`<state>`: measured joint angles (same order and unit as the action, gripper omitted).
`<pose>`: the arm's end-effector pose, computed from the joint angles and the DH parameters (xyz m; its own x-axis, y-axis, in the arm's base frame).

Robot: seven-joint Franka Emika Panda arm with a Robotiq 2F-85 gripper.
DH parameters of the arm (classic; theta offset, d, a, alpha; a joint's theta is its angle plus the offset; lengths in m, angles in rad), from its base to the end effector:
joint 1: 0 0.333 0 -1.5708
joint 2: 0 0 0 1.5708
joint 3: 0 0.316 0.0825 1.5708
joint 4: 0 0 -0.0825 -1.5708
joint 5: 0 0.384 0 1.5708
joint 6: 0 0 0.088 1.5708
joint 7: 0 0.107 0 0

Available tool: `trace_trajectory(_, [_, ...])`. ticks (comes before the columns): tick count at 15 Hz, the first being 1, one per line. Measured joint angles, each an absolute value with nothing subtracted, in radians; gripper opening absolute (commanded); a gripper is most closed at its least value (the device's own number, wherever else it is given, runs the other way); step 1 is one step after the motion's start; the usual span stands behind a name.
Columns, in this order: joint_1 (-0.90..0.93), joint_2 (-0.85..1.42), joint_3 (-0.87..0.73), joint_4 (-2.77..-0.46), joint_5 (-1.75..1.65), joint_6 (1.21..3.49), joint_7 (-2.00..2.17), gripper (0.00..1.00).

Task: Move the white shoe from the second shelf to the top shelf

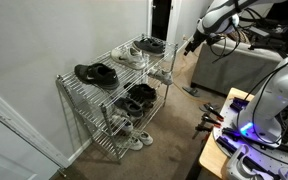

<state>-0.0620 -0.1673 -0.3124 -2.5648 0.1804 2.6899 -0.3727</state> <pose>0.4305 -0.1743 0.3502 0.9387 -0.1580 0.3063 -0.1455 -0.9873 -0.0635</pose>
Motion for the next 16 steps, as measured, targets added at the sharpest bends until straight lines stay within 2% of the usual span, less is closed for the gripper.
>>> trace_trajectory(6, [-0.038,0.058,-0.317,-2.534,0.387,2.875,-0.405,1.00])
trace_trajectory(16, [-0.089,0.370,-0.267,-2.273,0.493,2.819,-0.416,1.00])
